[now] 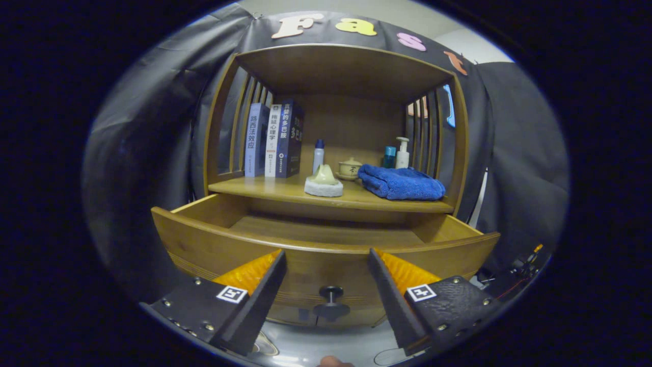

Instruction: Pull open the drawer, take out the items inside it, and place them on the countertop above the cabinet.

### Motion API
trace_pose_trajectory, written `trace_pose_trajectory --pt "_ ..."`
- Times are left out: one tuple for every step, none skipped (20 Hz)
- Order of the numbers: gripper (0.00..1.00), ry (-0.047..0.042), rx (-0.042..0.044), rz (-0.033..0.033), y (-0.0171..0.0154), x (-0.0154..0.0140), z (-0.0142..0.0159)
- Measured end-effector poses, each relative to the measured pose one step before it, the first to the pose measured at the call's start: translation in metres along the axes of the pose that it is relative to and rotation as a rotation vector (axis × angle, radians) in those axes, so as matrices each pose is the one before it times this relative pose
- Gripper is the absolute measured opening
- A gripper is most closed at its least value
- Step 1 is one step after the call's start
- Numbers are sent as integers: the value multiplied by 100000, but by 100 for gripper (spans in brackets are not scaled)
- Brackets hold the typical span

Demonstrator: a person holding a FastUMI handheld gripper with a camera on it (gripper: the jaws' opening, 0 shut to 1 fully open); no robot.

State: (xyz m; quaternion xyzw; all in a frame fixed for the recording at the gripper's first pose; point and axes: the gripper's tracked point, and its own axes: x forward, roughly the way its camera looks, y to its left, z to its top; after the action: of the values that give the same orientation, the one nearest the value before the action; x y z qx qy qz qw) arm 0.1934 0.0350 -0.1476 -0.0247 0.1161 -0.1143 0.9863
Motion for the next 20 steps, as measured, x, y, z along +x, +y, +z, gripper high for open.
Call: trace_pose_trajectory --pt "98 -111 62 14 20 124 50" --pt "98 134 -144 -57 -20 190 -28" --pt "98 248 72 -44 12 199 15" --pt "98 223 48 58 -3 147 65" --pt "98 151 89 33 27 232 41" --pt "98 320 3 -24 18 259 32" --pt "98 185 167 -77 20 401 38" --pt "98 323 79 -41 38 360 84" --pt "98 151 128 -19 5 451 60" --pt "98 315 52 -25 46 401 77" --pt "98 137 14 -113 59 443 113" --pt "98 380 78 -82 -15 474 -14" --pt "98 100 139 -42 64 518 146" --pt "98 -14 -84 -39 13 441 91" --pt "98 -24 -151 -156 55 527 53" --pt "98 -56 -53 -191 13 482 146" --pt "98 183 -46 -107 18 536 32" --pt "98 32 254 63 27 519 97" --pt "98 211 139 117 69 502 91" --pt "98 -16 -9 12 6 473 92"
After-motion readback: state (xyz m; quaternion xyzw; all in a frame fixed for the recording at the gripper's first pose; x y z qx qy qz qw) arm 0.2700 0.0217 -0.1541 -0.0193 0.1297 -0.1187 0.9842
